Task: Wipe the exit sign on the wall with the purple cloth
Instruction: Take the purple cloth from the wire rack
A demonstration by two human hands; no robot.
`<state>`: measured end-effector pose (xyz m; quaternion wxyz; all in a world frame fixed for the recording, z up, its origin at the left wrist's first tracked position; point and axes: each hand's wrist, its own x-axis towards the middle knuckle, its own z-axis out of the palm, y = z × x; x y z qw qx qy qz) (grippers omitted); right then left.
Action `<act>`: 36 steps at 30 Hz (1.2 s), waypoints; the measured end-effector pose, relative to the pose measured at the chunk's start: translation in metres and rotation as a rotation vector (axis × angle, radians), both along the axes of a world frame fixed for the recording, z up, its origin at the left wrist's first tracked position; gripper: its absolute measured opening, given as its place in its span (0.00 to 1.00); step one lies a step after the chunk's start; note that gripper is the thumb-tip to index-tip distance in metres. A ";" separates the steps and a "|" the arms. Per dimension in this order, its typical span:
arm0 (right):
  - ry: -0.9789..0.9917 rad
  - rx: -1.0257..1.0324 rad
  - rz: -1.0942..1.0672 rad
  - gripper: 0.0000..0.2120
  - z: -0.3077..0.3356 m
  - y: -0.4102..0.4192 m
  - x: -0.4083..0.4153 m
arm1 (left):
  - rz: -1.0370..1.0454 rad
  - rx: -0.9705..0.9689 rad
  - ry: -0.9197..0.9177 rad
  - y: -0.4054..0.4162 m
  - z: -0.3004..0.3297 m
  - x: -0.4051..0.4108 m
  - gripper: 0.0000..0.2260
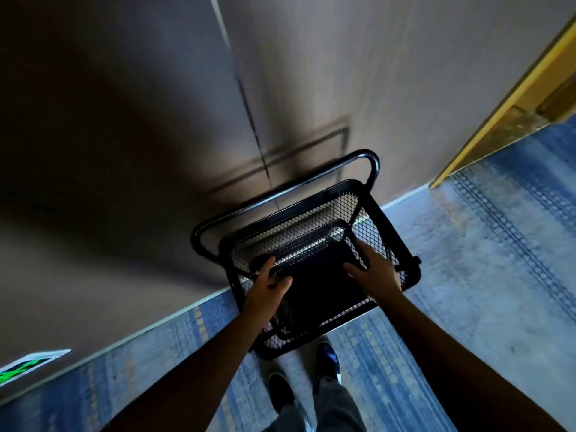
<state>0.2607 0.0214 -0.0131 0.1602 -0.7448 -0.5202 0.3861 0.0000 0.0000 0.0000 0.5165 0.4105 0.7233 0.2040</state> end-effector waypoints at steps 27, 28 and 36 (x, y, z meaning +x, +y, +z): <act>0.156 -0.185 0.024 0.33 -0.020 -0.002 -0.035 | -0.063 -0.183 -0.049 0.006 -0.032 0.008 0.20; 0.183 -0.187 -0.013 0.33 -0.020 -0.004 -0.036 | -0.061 -0.166 -0.034 0.006 -0.030 0.008 0.17; 0.326 -0.119 -0.195 0.30 -0.011 -0.023 -0.042 | -0.129 -0.006 -0.083 0.018 0.006 -0.011 0.19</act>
